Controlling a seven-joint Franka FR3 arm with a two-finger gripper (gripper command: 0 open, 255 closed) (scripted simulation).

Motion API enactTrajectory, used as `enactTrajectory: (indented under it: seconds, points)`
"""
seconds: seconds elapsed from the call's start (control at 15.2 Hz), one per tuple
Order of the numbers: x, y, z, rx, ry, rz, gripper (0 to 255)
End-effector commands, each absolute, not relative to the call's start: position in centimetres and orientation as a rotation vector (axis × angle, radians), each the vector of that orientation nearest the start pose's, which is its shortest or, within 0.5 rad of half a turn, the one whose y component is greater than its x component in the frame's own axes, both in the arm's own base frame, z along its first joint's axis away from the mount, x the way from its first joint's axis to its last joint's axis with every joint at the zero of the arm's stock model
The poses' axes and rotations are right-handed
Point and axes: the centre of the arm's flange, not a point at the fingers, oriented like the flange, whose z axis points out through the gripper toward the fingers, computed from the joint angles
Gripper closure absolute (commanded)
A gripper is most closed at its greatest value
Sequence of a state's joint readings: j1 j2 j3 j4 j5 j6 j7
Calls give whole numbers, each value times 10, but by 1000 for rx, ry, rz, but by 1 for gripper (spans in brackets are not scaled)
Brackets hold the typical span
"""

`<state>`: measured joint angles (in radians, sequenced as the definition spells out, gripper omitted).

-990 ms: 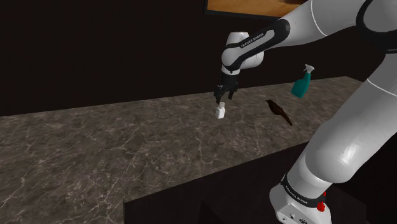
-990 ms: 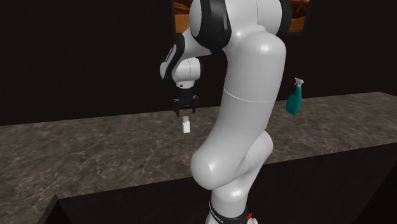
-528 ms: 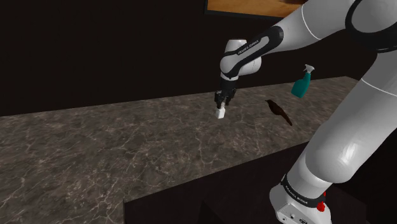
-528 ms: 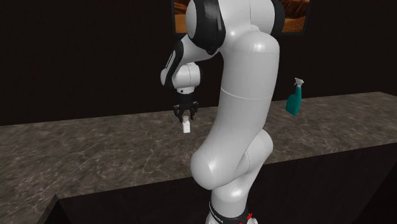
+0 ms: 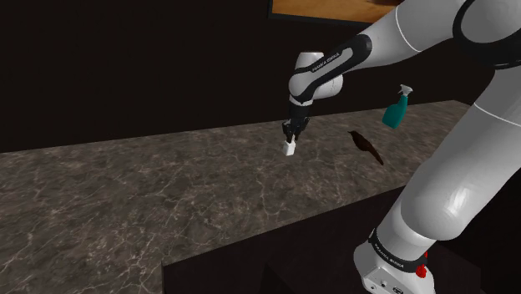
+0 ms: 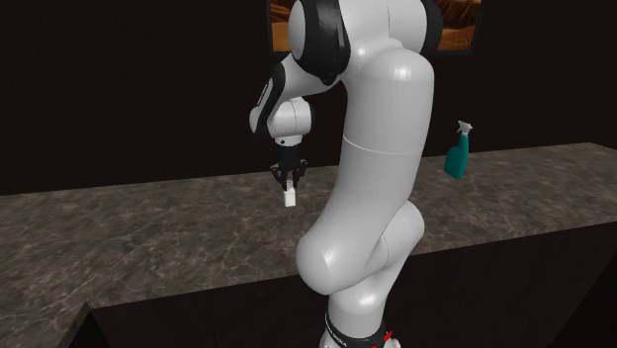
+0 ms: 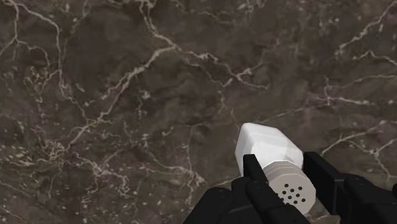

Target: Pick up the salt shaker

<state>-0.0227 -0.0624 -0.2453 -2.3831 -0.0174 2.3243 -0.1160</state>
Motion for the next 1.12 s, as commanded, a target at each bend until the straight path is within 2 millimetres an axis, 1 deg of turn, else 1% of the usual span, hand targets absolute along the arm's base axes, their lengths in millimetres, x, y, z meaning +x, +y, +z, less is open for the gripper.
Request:
enactTrajectory:
  seconds: [0.0,0.99,1.06]
  points:
    - [471,-130,344,-3132,219,-2,255]
    - [471,-130,423,-3132,219,-2,255]
    - [471,-130,424,-3132,219,-2,255]
